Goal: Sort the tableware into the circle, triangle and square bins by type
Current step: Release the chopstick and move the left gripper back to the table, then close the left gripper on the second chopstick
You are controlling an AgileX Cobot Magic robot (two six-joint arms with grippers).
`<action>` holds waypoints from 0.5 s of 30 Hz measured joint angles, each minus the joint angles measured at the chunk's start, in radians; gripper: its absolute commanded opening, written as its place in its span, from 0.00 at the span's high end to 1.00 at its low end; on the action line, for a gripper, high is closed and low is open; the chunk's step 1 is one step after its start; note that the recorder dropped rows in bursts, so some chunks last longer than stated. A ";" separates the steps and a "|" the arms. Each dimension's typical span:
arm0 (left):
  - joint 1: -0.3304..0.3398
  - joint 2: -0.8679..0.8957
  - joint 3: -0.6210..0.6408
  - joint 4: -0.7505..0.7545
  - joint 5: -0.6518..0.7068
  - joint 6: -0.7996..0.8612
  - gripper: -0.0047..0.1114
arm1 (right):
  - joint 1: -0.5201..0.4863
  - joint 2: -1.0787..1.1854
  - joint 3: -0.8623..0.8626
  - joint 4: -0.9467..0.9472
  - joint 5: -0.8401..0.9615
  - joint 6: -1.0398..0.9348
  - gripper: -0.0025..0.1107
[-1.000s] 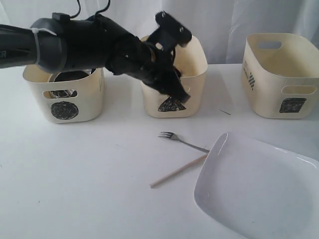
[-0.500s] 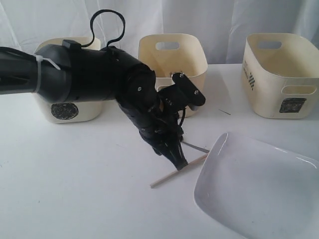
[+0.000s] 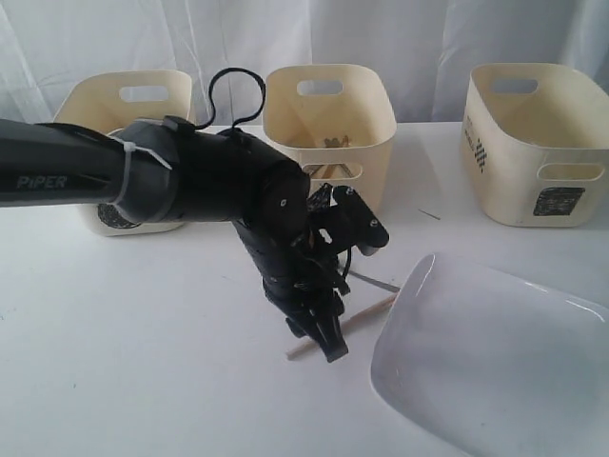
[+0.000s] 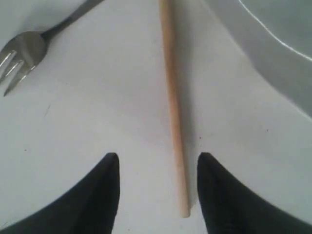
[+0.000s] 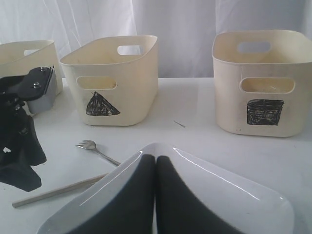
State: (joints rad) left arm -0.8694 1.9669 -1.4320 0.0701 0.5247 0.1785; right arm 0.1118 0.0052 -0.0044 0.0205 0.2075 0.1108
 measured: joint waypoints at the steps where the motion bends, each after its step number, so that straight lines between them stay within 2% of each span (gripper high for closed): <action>1: 0.000 0.006 0.000 -0.012 0.000 0.002 0.49 | 0.000 0.000 0.000 0.000 0.000 0.000 0.98; 8: 0.000 0.006 0.000 -0.092 0.020 0.061 0.49 | 0.000 0.000 0.000 0.000 0.000 0.000 0.98; 15: 0.000 0.030 0.000 -0.102 0.029 0.088 0.49 | 0.000 0.000 0.000 0.000 0.000 0.000 0.98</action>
State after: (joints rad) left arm -0.8694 1.9971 -1.4320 -0.0318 0.5538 0.2661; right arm 0.1118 0.0052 -0.0044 0.0205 0.2075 0.1108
